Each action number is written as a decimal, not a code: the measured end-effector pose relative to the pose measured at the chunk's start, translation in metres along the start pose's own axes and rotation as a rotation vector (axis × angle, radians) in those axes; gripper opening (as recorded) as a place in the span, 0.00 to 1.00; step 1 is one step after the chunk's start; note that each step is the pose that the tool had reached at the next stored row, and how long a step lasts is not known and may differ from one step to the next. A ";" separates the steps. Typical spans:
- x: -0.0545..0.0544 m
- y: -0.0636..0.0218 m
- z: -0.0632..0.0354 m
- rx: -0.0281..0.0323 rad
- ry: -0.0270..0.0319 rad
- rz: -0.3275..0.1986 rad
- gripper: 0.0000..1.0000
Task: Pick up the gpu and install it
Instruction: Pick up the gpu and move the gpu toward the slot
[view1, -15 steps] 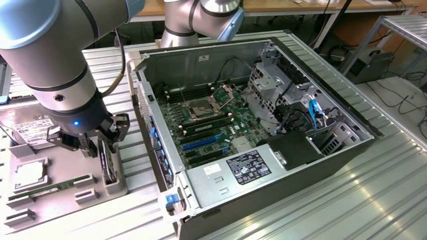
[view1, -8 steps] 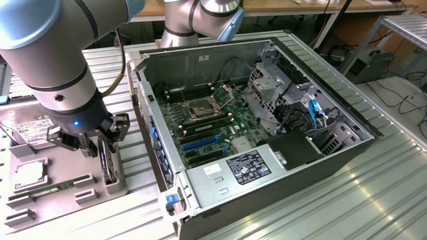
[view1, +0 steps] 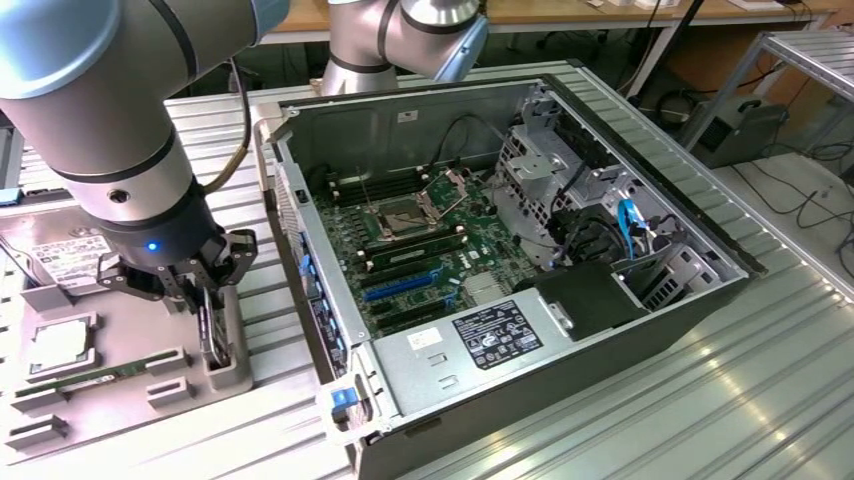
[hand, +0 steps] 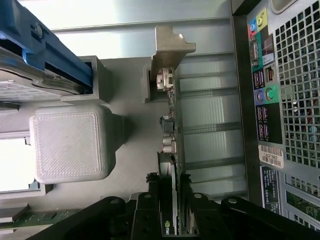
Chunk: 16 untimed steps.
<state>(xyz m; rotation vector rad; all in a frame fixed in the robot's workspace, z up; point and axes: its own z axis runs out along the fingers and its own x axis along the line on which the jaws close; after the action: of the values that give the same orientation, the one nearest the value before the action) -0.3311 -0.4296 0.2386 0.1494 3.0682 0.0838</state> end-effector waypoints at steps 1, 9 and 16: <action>0.000 0.0000 0.0000 0.0000 0.0000 0.000 0.27; -0.007 0.0006 0.0005 -0.0041 0.0043 -0.063 0.27; -0.009 0.0010 -0.0033 -0.0067 0.0082 -0.104 0.27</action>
<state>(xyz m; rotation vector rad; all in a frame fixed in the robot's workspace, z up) -0.3224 -0.4296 0.2425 -0.0112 3.0767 0.0893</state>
